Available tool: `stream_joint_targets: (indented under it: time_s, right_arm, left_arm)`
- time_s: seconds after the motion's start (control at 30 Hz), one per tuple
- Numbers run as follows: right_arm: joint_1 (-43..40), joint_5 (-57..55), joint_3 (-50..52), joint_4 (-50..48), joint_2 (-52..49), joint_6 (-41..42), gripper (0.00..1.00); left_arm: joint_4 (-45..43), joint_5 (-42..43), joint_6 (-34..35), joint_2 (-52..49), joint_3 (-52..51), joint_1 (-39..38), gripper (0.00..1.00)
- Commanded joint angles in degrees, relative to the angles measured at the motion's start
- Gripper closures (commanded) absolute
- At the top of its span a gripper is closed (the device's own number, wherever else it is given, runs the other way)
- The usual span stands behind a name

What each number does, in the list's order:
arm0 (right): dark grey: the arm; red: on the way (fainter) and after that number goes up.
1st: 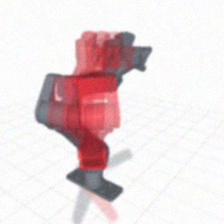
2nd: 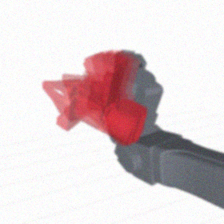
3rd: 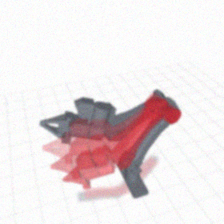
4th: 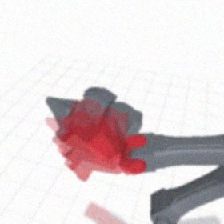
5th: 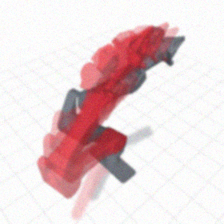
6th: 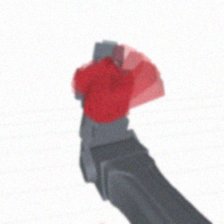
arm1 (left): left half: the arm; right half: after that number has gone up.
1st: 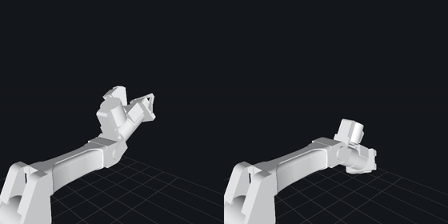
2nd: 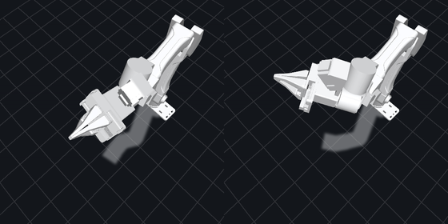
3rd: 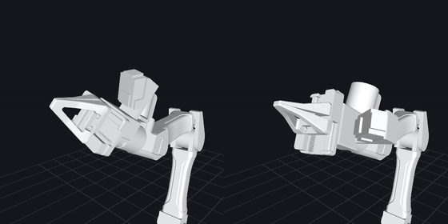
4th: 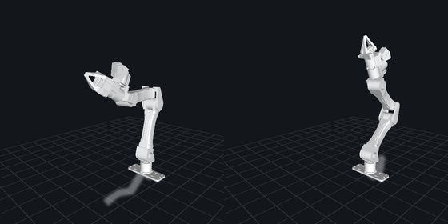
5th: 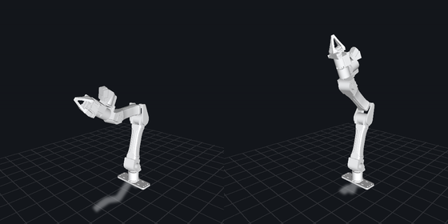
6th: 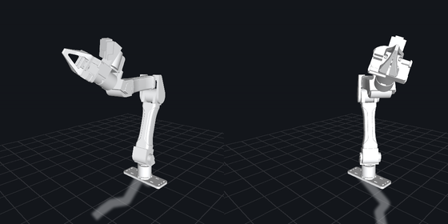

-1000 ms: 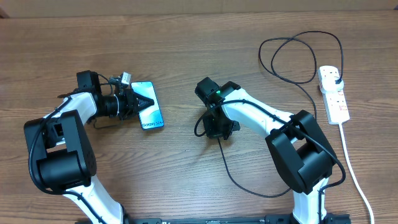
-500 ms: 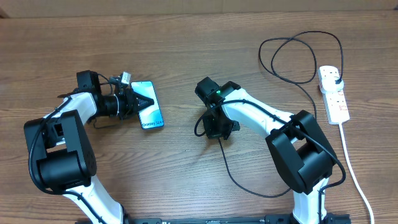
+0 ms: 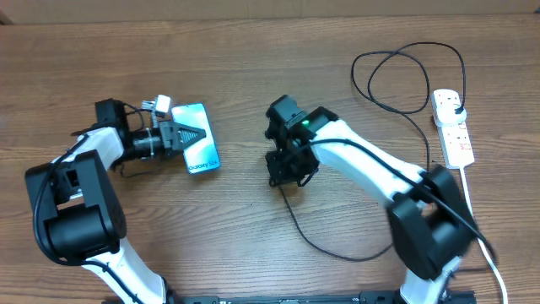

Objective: Plug charger to phone and switch on socket
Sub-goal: 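Lift the plug with the right gripper toward the phone's bottom edge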

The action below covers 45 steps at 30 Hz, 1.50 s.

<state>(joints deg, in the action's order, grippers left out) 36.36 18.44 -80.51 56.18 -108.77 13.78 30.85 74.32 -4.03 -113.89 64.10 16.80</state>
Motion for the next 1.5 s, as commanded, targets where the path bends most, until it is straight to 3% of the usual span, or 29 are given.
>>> stream_joint_targets:
  time_s: [0.0,0.2,0.57,0.7,0.83,1.0,1.17,1.47]
  right_arm:
    - [-0.22,9.97,-0.96,-0.11,6.34,-3.34,0.96]
    - [0.72,23.12,-0.76,-4.83,7.02,-5.14,0.96]
    - [6.08,26.25,-0.28,-9.62,7.02,-1.73,0.96]
    - [9.11,26.25,1.01,-14.21,6.97,3.04,0.96]
    - [11.54,26.08,3.32,-23.12,6.97,8.52,0.96]
    - [12.48,21.42,5.92,-28.74,6.95,13.94,0.96]
    - [12.48,18.95,9.81,-33.35,6.86,17.88,0.96]
    - [12.44,15.58,13.81,-41.70,5.79,17.97,0.96]
  left_arm:
    - [1.05,15.67,-6.38,2.03,-0.46,2.03,0.95]
    - [9.92,16.15,-10.86,2.05,-0.48,3.10,0.95]
    - [18.73,16.15,-13.09,2.05,-0.44,3.17,0.95]
    - [15.15,16.15,-8.35,2.05,-0.24,3.17,0.95]
    - [4.76,16.15,3.08,2.05,-0.24,2.97,0.95]
    - [-5.38,16.17,10.58,2.05,-0.24,2.32,0.96]
    - [-8.90,16.15,11.04,2.05,-0.24,0.76,0.95]
    - [-8.39,16.22,8.81,2.05,-0.24,-2.23,0.96]
